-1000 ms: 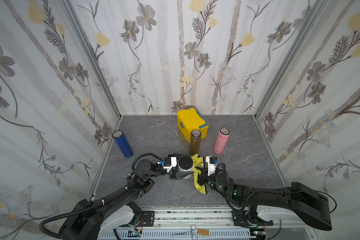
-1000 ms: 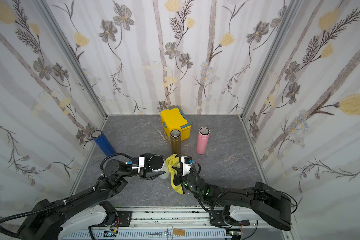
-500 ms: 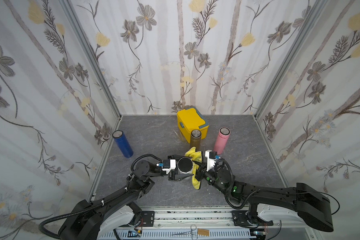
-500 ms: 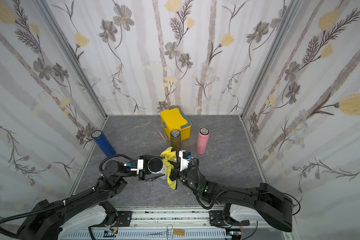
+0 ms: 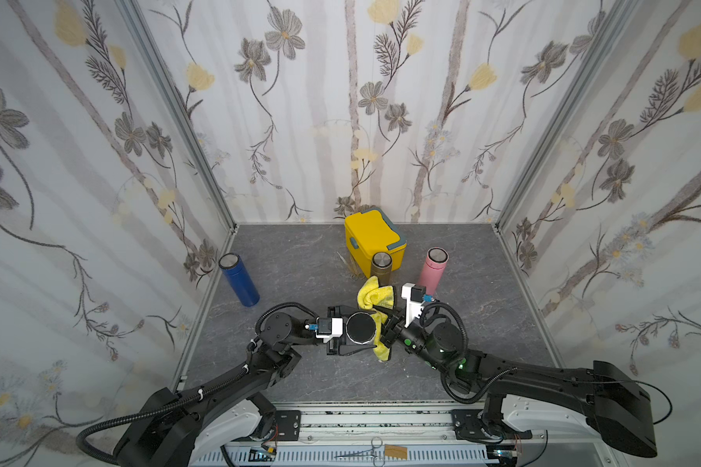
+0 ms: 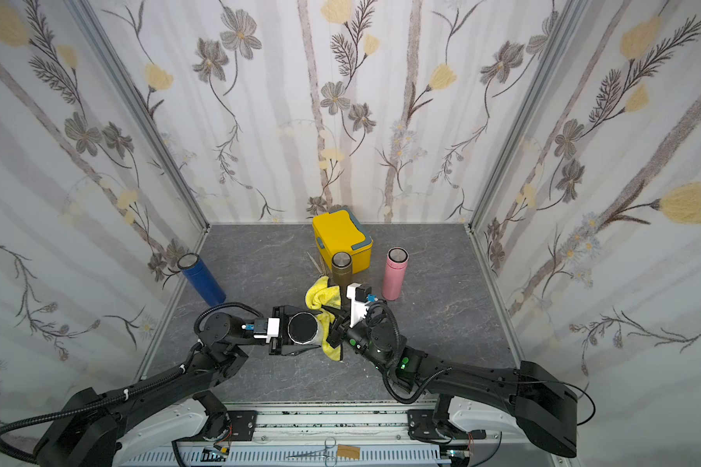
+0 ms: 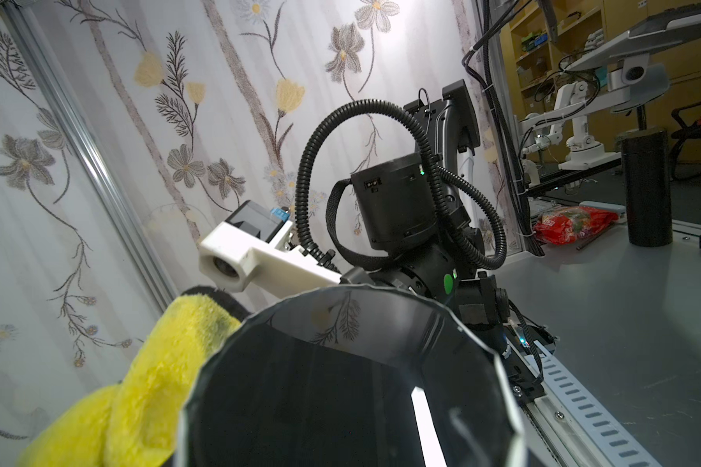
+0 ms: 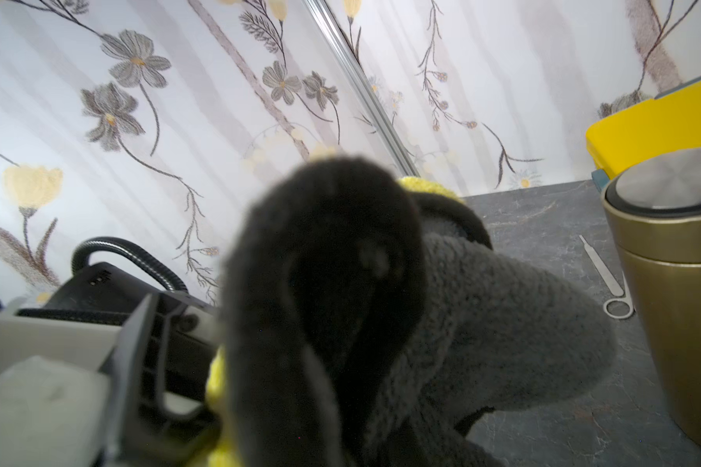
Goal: Wipe the surface of the thermos
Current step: Wipe the dirt from the surface of the thermos.
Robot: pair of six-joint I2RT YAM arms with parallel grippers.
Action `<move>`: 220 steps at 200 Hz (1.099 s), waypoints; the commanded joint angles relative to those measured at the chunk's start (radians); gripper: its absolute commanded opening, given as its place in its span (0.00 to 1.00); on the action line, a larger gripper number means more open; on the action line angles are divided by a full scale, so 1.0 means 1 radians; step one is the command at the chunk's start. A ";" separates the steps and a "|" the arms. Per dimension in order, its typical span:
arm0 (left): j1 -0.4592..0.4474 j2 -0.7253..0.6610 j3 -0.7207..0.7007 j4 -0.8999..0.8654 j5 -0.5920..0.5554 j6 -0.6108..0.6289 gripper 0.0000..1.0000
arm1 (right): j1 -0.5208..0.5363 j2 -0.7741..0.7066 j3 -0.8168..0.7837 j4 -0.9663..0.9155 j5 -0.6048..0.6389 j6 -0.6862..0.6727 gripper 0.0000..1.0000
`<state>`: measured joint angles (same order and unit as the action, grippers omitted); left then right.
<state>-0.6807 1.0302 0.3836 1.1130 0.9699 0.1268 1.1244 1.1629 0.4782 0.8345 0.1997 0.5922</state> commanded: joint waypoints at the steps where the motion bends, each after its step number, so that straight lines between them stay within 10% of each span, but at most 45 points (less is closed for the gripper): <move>1: 0.000 -0.004 0.006 0.033 0.013 0.042 0.00 | -0.002 0.074 -0.072 0.066 -0.028 0.049 0.00; 220: -0.011 -0.004 0.020 -0.246 0.174 0.373 0.00 | -0.065 0.078 -0.010 0.090 -0.348 -0.201 0.00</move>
<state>-0.6903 1.0309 0.3931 0.9157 1.1221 0.3840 1.0603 1.2049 0.5003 0.8299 -0.0425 0.4599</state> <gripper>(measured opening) 0.620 0.087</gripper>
